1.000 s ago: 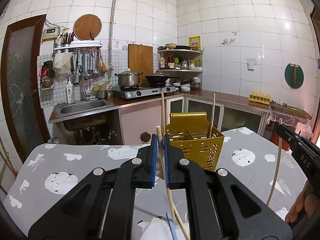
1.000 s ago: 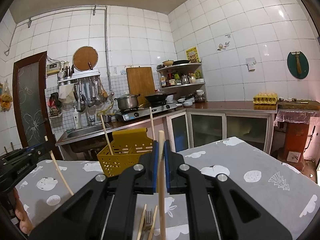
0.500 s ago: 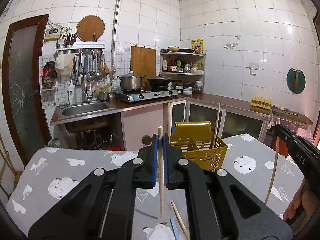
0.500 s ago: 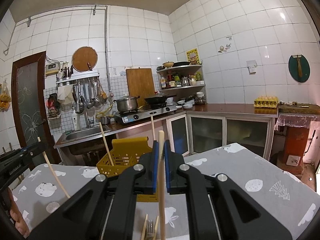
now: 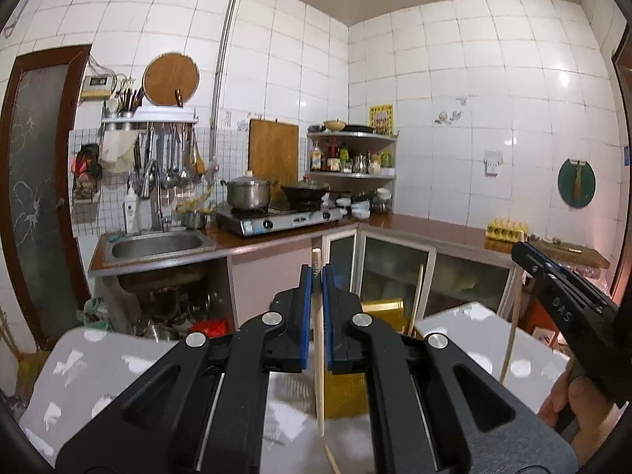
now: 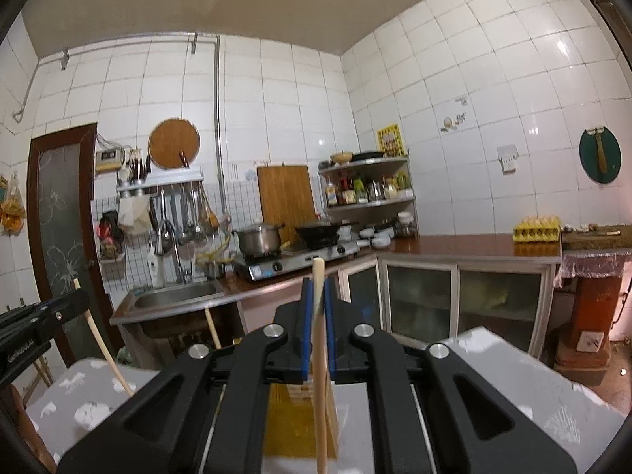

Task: Organize utensils
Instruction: 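Open both grippers to drop the chopsticks into the yellow holder, then move both open tools back down to the remaining utensils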

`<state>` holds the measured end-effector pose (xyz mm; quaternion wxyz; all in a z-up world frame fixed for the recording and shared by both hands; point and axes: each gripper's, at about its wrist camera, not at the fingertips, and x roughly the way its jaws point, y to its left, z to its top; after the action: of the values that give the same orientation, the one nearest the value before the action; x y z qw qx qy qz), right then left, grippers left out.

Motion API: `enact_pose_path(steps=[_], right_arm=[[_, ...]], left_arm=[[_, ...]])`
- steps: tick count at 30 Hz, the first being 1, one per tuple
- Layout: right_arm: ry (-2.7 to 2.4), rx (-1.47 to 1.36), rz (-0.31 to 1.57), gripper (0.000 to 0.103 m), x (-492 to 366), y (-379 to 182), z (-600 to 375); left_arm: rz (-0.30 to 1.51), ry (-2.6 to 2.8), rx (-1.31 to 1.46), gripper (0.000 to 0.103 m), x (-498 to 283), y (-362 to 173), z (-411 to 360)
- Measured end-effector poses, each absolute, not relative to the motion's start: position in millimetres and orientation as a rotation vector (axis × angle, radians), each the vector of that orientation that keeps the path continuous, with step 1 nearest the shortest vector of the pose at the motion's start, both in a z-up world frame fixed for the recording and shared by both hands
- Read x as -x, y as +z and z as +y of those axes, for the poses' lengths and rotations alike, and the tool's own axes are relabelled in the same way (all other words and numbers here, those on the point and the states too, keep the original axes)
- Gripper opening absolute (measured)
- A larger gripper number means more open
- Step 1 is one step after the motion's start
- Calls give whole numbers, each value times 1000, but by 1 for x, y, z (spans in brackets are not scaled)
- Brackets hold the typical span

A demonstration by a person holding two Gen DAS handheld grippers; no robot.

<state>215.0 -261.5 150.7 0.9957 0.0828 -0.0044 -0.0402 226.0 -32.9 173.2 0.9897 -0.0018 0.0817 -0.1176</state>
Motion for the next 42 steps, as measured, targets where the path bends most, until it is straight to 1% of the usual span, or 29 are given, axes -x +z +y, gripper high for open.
enact_pose_path(steps=[5,9,14,19,21,27,32,33,34,35,36,39,41,42], right_arm=[[-57,-211,-59,6,-245,173,-274],[-39,-237,-80,6,-272,180,-279],[-32,-225,-94,6,-306,181,-274],[-19,-209,-92,6,-334,168,-265],[-10,-198,-76,6,-341,157,-263],[-14,-157,26,6,-354,119,-262],[-4,-132,145,8,-353,107,-263],[-9,-123,167,9,-350,107,-263],[-24,-111,183,24,-344,110,-263],[-33,-107,186,52,-338,111,-264],[-38,-108,185,62,-330,113,-265],[-63,-100,211,63,-303,116,-269],[-85,-109,238,63,-282,113,-274],[-92,-120,254,63,-273,110,-276]], left_arm=[[112,-248,14,4,-247,200,-42],[82,-260,27,4,-269,218,-51],[69,-264,9,4,-297,219,-67],[111,-260,-7,4,-328,194,-75],[143,-259,-2,4,-340,175,-74],[262,-248,0,4,-364,118,-71],[317,-241,29,6,-361,103,-57],[321,-236,28,18,-358,105,-55],[326,-221,23,50,-352,109,-52],[321,-210,21,66,-348,112,-50],[295,-189,28,81,-338,116,-45],[300,-170,30,85,-317,125,-32],[322,-170,47,91,-306,126,-22],[326,-161,54,96,-300,126,-17]])
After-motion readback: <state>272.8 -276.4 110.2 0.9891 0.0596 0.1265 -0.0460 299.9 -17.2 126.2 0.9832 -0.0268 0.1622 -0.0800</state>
